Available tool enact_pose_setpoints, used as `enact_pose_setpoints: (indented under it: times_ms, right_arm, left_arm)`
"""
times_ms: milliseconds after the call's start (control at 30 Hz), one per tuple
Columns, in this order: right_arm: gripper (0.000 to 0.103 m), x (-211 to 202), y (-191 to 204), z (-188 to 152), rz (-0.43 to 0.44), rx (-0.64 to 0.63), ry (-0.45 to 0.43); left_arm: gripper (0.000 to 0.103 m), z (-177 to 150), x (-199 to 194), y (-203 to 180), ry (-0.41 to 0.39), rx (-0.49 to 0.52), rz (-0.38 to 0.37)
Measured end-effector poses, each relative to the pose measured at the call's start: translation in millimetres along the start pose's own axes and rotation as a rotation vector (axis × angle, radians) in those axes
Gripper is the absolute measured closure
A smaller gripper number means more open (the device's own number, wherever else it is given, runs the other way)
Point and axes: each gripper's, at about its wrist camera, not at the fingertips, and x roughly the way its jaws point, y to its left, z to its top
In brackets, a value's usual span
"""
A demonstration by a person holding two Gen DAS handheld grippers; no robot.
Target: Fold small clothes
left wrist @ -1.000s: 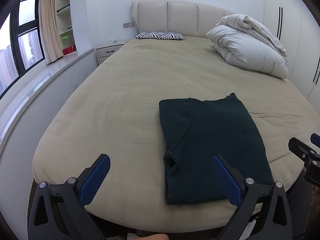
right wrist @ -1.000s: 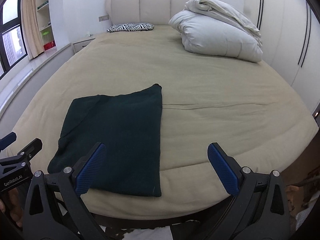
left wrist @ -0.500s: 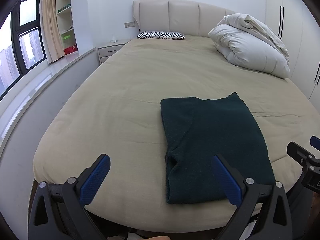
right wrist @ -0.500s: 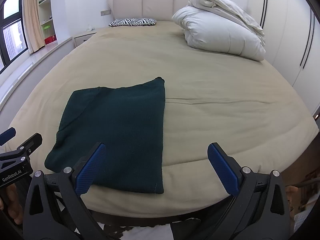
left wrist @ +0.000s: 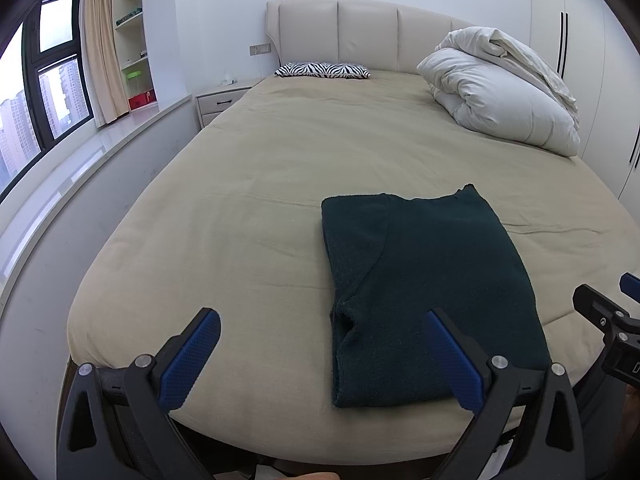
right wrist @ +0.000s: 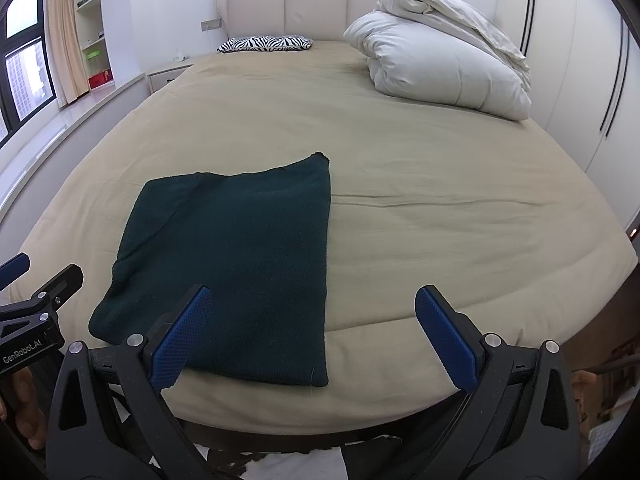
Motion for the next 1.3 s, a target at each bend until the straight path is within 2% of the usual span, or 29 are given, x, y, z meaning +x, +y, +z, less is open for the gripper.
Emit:
enact_pose_setpoints:
  times_ms: [1300]
  right_arm:
    - [0.000,-0.7,3.3,-1.7,-0.002,0.003,0.003]
  left_arm:
    - [0.000,-0.5,0.7,-1.1,0.000,0.005,-0.003]
